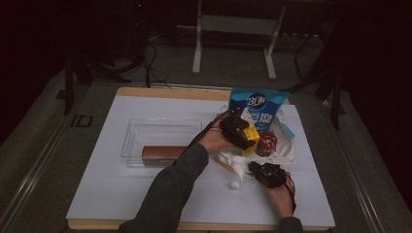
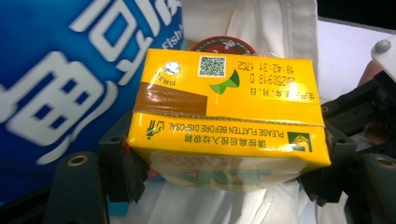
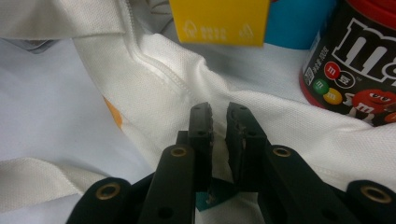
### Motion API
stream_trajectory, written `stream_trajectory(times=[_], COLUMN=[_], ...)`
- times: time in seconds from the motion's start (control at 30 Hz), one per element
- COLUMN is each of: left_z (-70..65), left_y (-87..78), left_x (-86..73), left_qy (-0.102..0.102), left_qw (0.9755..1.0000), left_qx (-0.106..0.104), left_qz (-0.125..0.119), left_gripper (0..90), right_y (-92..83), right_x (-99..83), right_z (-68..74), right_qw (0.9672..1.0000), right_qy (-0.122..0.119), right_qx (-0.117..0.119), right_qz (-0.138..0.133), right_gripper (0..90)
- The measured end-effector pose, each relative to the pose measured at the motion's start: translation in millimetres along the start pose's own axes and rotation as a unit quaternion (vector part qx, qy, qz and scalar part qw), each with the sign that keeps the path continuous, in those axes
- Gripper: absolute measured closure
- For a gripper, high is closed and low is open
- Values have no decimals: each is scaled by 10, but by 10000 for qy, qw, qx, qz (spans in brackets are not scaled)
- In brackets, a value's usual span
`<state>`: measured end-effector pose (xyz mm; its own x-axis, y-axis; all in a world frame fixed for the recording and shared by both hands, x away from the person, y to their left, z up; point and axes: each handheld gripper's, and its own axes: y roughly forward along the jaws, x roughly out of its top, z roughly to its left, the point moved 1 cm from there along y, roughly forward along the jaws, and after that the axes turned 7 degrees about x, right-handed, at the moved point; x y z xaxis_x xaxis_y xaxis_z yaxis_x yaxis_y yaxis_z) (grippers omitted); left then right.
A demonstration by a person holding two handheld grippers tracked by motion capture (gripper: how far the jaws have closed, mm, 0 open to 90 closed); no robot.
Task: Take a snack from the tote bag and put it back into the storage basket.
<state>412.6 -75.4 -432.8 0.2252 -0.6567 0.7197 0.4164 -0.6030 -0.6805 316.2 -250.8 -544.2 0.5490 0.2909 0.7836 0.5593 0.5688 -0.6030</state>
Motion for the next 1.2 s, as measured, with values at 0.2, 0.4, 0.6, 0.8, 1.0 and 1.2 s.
stream_trajectory(times=[0.2,0.4,0.6,0.8,1.0,1.2], left_z=[53,111,145,185,215,249], left_y=[-106,-201,-305,-404,-514,-629], left_x=[-9,-31,-65,-100,-163,-204], left_qy=[-106,-212,-265,-367,-398,-501], left_qw=[9999,9997,9995,9987,9983,9973], left_qx=[78,68,170,326,431,541], left_qz=[-7,90,100,104,62,34], left_gripper=[282,283,283,282,282,283], right_y=[0,0,1,1,1,1], right_x=[0,0,0,0,0,1], right_z=[0,0,1,1,2,4], right_qw=[10000,10000,10000,10000,10000,10000], right_qy=[5,12,10,8,4,6], right_qx=[5,8,0,0,-3,-5], right_qz=[0,-5,-6,-5,-2,-1], right_gripper=[802,802,802,802,801,802])
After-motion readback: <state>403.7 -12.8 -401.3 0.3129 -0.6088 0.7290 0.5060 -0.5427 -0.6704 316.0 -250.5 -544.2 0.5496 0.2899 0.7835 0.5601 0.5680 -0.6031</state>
